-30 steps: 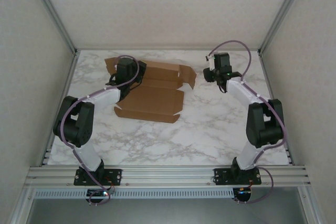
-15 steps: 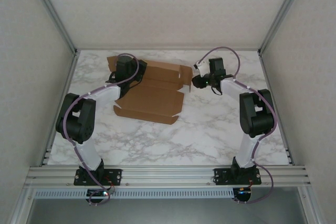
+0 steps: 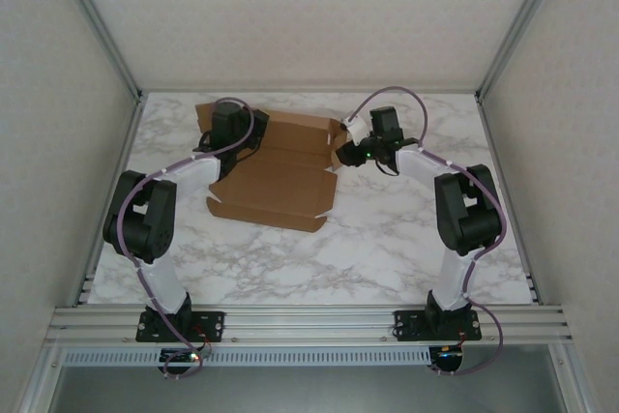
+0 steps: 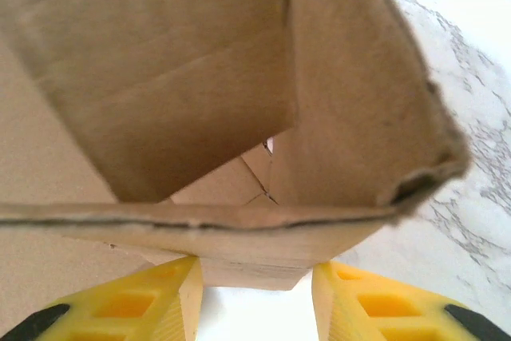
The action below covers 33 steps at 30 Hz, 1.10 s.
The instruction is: Fold the paper box
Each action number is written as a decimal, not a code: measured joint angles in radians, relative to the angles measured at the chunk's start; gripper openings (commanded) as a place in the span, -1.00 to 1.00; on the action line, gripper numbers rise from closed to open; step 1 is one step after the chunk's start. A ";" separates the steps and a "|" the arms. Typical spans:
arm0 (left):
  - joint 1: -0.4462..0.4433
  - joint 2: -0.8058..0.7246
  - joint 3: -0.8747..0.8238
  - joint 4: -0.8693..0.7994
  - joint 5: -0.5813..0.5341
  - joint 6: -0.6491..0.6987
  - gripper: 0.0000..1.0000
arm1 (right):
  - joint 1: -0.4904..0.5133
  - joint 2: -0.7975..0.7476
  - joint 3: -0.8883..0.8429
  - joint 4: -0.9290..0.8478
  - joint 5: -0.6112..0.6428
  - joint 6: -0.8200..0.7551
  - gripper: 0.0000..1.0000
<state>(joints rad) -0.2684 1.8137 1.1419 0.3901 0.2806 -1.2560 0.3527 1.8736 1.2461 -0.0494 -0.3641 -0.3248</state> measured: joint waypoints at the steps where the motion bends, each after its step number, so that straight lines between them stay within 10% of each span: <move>1: 0.001 0.000 0.000 0.000 0.000 0.000 -1.00 | 0.004 0.000 0.001 -0.002 0.000 -0.002 -0.19; 33: 0.011 0.001 0.000 0.011 -0.004 -0.004 -1.00 | 0.121 -0.023 0.021 -0.022 0.140 -0.056 -0.27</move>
<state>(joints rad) -0.2577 1.8149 1.1419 0.4007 0.2768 -1.2598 0.4736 1.8507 1.2667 -0.0715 -0.2245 -0.3805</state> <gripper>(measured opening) 0.055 0.355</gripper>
